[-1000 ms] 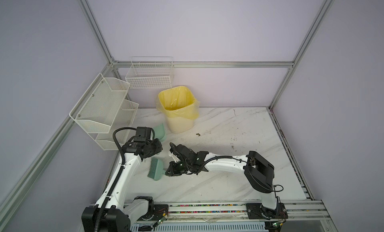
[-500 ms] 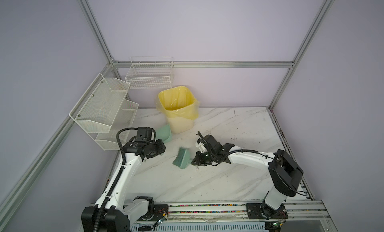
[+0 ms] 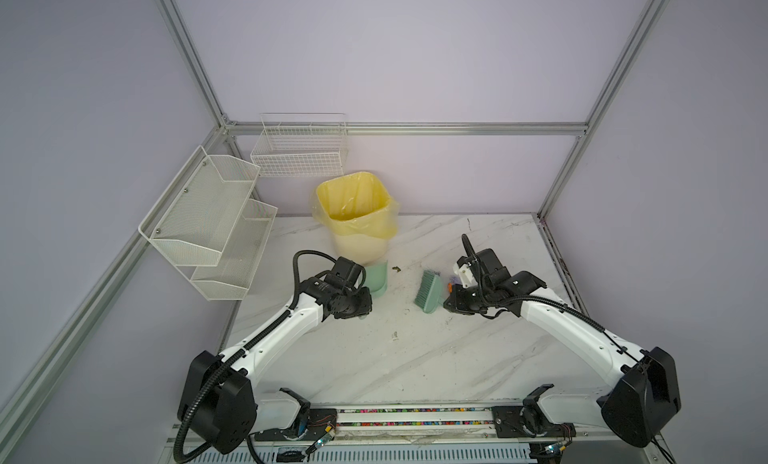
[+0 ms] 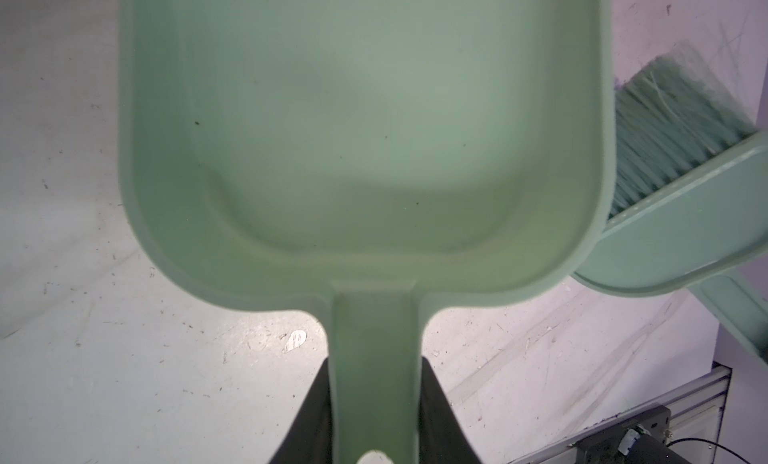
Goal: Sweep away the paper scraps from the table
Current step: 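Set dustpan beside the scraps with left while right moves brush beyond them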
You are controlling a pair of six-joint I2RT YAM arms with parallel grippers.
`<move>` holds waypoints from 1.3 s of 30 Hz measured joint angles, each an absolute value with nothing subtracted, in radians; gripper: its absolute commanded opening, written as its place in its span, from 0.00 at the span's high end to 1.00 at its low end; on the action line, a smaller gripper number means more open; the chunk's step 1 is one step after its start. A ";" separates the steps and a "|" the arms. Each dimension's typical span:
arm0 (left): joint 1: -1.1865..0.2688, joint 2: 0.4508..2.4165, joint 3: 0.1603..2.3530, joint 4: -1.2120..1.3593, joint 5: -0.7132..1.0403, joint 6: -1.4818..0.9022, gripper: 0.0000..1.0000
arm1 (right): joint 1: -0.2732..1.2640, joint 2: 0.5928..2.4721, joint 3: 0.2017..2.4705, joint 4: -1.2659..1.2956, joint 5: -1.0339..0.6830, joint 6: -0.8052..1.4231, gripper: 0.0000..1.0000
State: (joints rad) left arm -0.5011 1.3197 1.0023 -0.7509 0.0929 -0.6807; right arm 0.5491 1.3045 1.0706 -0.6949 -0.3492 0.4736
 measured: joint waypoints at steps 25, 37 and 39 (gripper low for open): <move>-0.584 1.467 1.126 -0.777 0.032 -0.399 0.83 | 0.370 1.401 1.393 -0.897 0.025 0.341 1.00; -0.605 1.486 1.126 -0.794 0.040 -0.317 0.83 | 0.364 1.494 1.453 -0.956 0.163 0.297 1.00; -0.617 1.493 1.126 -0.794 0.035 -0.310 0.84 | 0.364 1.544 1.470 -0.968 0.161 0.289 1.00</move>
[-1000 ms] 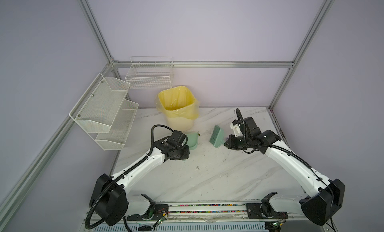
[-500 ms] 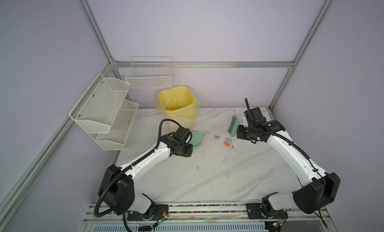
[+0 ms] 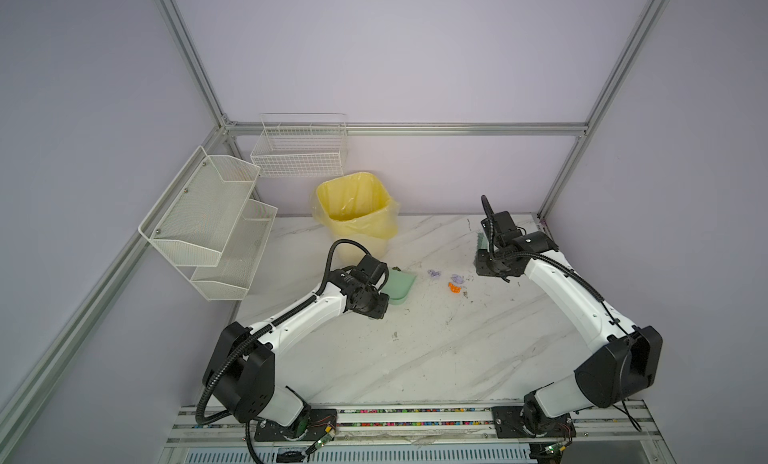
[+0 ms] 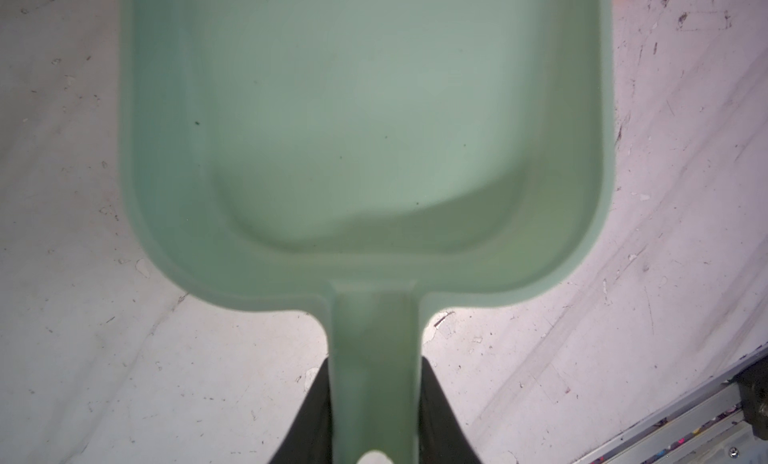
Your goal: Sweep away the paper scraps from the table
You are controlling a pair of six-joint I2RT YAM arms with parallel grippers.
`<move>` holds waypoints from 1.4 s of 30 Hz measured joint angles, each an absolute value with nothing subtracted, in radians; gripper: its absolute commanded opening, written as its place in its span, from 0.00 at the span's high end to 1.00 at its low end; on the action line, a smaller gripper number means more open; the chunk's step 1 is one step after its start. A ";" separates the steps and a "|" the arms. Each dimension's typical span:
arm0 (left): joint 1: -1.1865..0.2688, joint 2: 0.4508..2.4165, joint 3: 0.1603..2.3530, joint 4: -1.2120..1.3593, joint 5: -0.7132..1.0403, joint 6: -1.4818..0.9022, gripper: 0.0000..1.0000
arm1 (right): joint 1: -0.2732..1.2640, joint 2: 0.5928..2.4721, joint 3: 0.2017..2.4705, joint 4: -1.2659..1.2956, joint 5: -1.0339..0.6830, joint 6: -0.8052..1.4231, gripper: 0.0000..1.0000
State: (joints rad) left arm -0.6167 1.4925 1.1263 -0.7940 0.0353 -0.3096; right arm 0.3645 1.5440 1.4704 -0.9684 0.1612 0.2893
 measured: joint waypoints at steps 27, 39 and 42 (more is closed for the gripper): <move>-0.789 1.692 1.164 -0.745 0.051 -0.329 0.84 | 0.364 1.660 1.494 -1.015 0.240 0.196 1.00; -0.833 1.763 1.226 -0.743 0.065 -0.330 0.84 | 0.380 1.752 1.523 -1.015 0.214 0.150 1.00; -0.840 1.798 1.261 -0.760 0.070 -0.331 0.84 | 0.388 1.759 1.530 -1.012 0.196 0.141 1.00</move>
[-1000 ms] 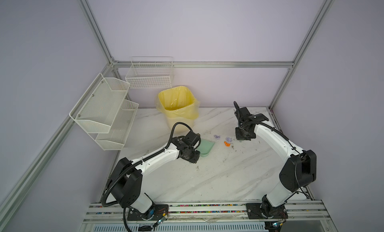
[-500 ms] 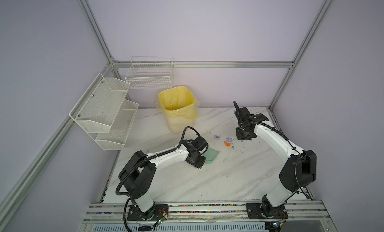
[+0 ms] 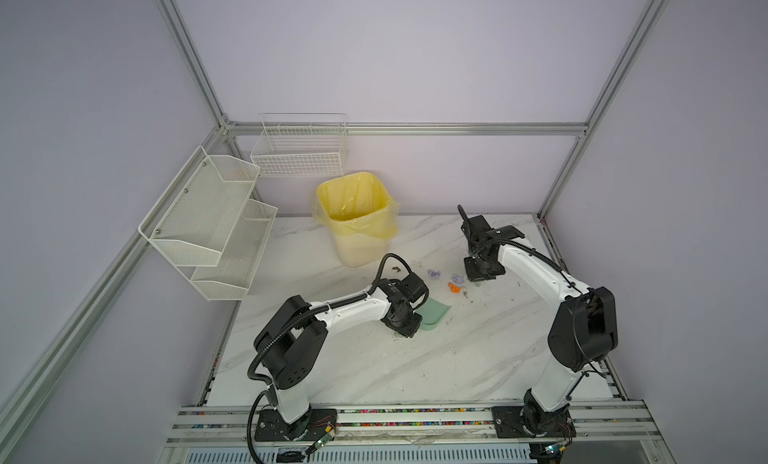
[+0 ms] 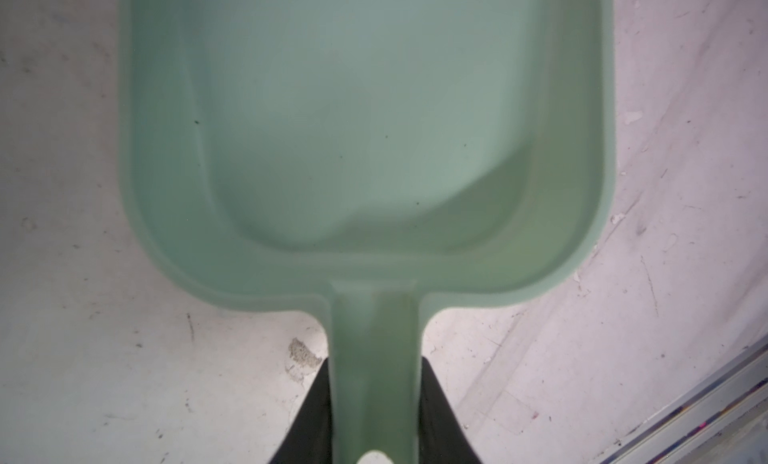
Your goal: Sweep away the paper scraps from the table
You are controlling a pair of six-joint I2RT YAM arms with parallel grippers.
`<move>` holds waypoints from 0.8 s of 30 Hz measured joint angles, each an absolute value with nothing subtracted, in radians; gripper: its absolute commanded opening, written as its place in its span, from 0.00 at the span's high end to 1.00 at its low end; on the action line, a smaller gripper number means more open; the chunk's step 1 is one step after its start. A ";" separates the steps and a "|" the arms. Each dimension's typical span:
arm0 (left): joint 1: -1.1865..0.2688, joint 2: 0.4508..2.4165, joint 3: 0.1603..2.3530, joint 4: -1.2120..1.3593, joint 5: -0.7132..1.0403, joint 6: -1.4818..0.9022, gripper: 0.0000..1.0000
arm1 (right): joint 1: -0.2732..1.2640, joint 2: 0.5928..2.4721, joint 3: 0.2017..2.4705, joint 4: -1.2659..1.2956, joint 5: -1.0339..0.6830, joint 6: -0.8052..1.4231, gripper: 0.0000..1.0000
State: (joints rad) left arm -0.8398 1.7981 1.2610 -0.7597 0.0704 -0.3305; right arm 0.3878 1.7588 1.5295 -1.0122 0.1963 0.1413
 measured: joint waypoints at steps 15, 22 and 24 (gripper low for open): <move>-0.841 1.921 1.390 -0.803 0.066 -0.320 0.83 | 0.519 1.766 1.521 -1.036 0.153 0.118 1.00; -0.841 1.951 1.433 -0.823 0.045 -0.318 0.84 | 0.529 1.766 1.520 -1.039 0.077 0.102 1.00; -0.841 1.959 1.438 -0.826 0.043 -0.318 0.84 | 0.538 1.764 1.520 -1.037 0.044 0.099 1.00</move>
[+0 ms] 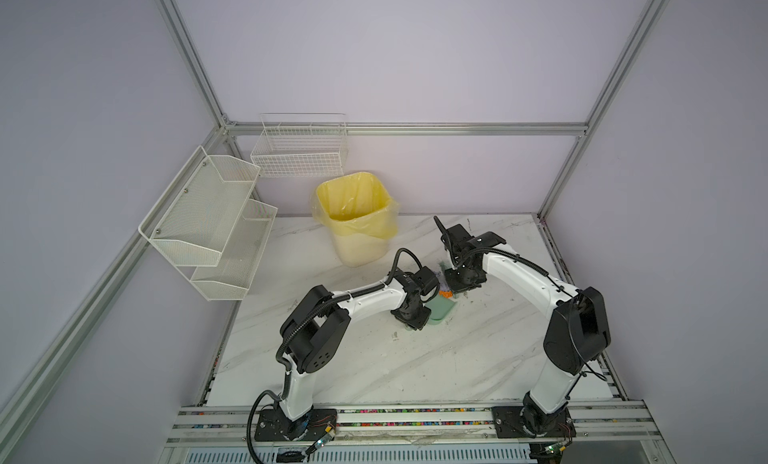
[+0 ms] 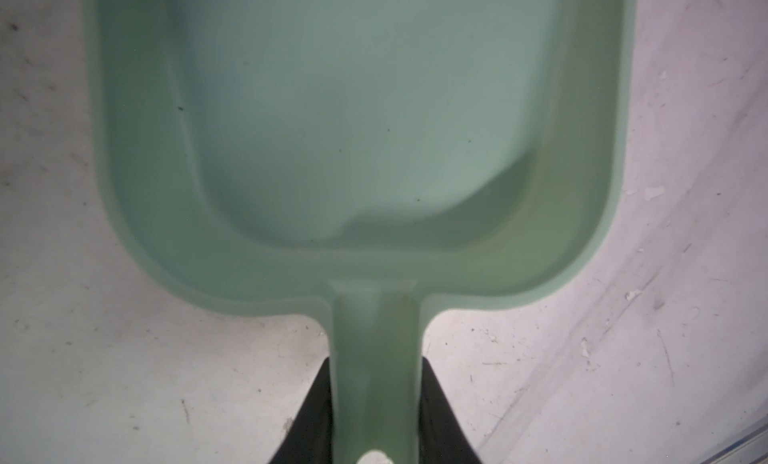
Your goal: Sweep away the paper scraps from the table
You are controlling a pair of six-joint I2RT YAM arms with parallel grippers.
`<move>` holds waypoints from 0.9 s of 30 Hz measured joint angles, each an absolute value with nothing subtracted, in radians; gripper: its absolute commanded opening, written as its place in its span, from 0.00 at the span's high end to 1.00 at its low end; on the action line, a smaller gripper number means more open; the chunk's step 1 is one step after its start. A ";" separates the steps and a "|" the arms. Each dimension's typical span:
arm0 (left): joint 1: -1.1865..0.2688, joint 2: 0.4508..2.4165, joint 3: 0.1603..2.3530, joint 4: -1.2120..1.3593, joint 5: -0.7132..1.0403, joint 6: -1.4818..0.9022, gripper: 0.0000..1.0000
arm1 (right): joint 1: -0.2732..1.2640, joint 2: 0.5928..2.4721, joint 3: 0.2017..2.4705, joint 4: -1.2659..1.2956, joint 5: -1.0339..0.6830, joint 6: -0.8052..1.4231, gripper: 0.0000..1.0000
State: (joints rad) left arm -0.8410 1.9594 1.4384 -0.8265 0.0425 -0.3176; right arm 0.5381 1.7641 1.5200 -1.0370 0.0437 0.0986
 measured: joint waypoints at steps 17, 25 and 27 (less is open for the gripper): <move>-0.831 1.967 1.453 -0.837 0.037 -0.319 0.84 | 0.561 1.600 1.488 -1.029 -0.104 0.134 1.00; -0.807 1.961 1.449 -0.834 0.010 -0.329 0.84 | 0.507 1.600 1.514 -1.009 -0.086 0.140 1.00; -0.805 1.959 1.448 -0.835 0.007 -0.331 0.84 | 0.473 1.600 1.517 -0.972 -0.089 0.141 1.00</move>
State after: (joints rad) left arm -0.8047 1.9591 1.4483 -0.8352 0.0074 -0.3305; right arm 0.4732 1.5997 1.5166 -0.9722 -0.0887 0.1406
